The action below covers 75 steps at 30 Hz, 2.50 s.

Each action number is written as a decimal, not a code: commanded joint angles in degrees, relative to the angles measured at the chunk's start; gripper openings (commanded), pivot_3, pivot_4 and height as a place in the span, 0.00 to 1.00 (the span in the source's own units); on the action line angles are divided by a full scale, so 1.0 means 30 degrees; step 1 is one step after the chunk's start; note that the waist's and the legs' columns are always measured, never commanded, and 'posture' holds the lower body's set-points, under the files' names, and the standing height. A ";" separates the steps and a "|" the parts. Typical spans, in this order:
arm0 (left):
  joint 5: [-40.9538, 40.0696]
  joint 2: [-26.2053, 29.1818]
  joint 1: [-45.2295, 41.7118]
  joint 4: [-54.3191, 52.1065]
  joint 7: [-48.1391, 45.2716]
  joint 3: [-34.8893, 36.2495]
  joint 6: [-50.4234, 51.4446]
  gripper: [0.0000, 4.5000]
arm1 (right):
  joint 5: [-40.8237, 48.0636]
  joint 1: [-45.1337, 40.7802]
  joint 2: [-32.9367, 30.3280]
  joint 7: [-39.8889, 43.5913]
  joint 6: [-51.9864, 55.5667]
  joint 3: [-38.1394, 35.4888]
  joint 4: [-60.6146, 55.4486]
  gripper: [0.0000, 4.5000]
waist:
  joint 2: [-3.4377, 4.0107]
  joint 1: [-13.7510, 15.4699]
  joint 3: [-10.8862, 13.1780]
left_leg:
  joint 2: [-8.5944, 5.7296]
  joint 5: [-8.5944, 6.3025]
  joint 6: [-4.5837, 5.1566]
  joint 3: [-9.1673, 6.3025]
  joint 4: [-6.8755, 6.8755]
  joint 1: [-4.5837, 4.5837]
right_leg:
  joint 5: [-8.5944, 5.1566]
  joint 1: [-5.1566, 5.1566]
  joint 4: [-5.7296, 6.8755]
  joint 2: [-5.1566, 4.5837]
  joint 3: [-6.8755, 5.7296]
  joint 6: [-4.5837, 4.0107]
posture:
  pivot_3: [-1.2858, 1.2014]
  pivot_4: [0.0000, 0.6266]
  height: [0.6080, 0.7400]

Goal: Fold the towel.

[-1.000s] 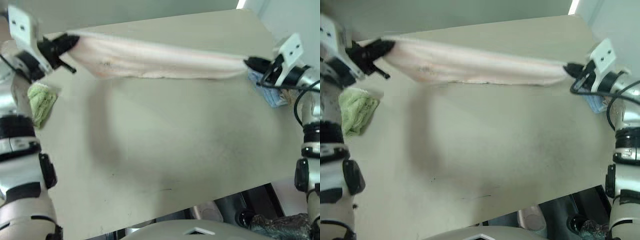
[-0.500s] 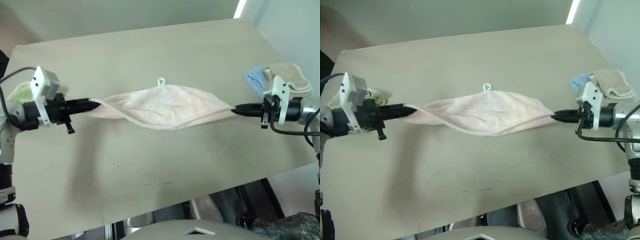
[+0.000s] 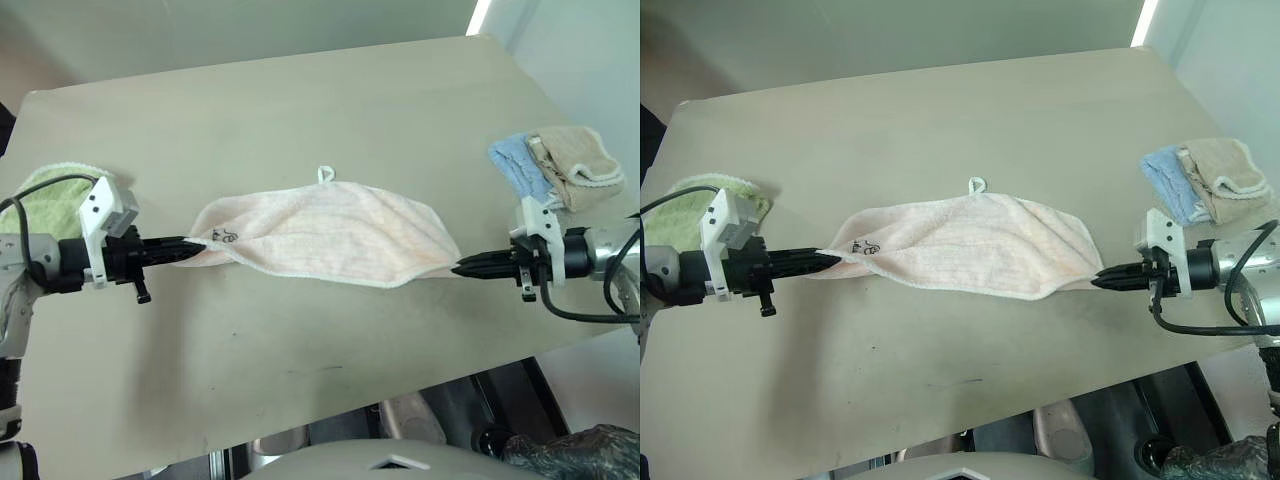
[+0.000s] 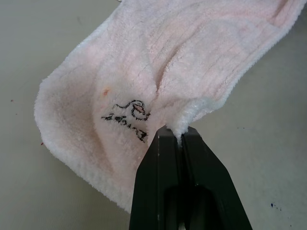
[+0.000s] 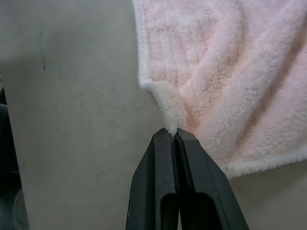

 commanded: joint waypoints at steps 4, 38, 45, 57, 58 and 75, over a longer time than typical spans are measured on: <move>-0.0359 0.0756 -0.0270 -0.0326 -0.0568 0.0620 0.0306 0.00 | 0.0738 0.1033 -0.0612 0.0585 0.0599 -0.0021 -0.1449 0.01 | -0.0003 0.0017 -0.0001 | 0.0000 -0.0003 -0.0003 -0.0002 -0.0005 -0.0005 | -0.0005 -0.0004 -0.0001 0.0000 -0.0002 -0.0001 | 0.52 0.24 1.00; 0.7515 -0.0797 -2.1238 1.9771 0.5434 -0.2656 -1.0072 0.00 | -0.6728 -1.8146 0.3724 -0.9093 -1.1115 0.0244 1.9937 0.01 | 0.0005 -0.0068 0.0001 | 0.0005 0.0019 0.0044 -0.0039 -0.0014 -0.0442 | 0.0193 -0.0511 0.0011 -0.0033 -0.0018 0.0223 | 0.52 0.24 1.00; 0.6832 0.0546 -1.8977 1.8691 0.0336 -0.2684 -1.0215 0.00 | -0.6161 -1.6570 0.3325 -0.5143 -1.1954 0.0336 1.9573 0.01 | 0.0004 -0.0198 0.0001 | 0.0012 0.0153 -0.0195 -0.0091 -0.0048 -0.0729 | 0.0086 -0.0761 -0.0041 -0.0024 -0.0014 0.0264 | 0.52 0.24 1.00; 0.2910 0.3053 -0.7085 0.8034 -0.5062 -0.0453 -0.4370 0.00 | -0.3447 -0.7854 0.1184 0.1929 -0.6526 0.0386 1.0077 0.01 | 0.0001 -0.0251 0.0000 | 0.0020 0.0093 -0.0127 -0.0037 0.0004 -0.0659 | 0.0080 -0.0645 0.0002 -0.0039 -0.0034 0.0274 | 0.52 0.24 1.00; 0.2610 0.3106 -0.6149 0.7133 -0.5024 -0.0099 -0.3925 0.00 | -0.3276 -0.7270 0.1023 0.2098 -0.6090 0.0411 0.9280 0.01 | 0.0001 -0.0245 0.0000 | 0.0020 0.0001 0.0032 -0.0035 0.0005 -0.0599 | 0.0104 -0.0598 0.0011 -0.0041 -0.0037 0.0264 | 0.52 0.24 1.00; 0.2611 0.2015 -0.1687 0.3429 -0.1666 0.0713 -0.1765 0.00 | -0.4095 -0.7348 0.2120 -0.0440 -0.4906 0.0923 0.8492 0.01 | 0.0003 -0.0241 -0.0006 | 0.0014 0.0047 0.0025 -0.0021 0.0012 0.0031 | 0.0171 -0.0049 0.0056 0.0012 0.0017 -0.0129 | 0.52 0.24 1.00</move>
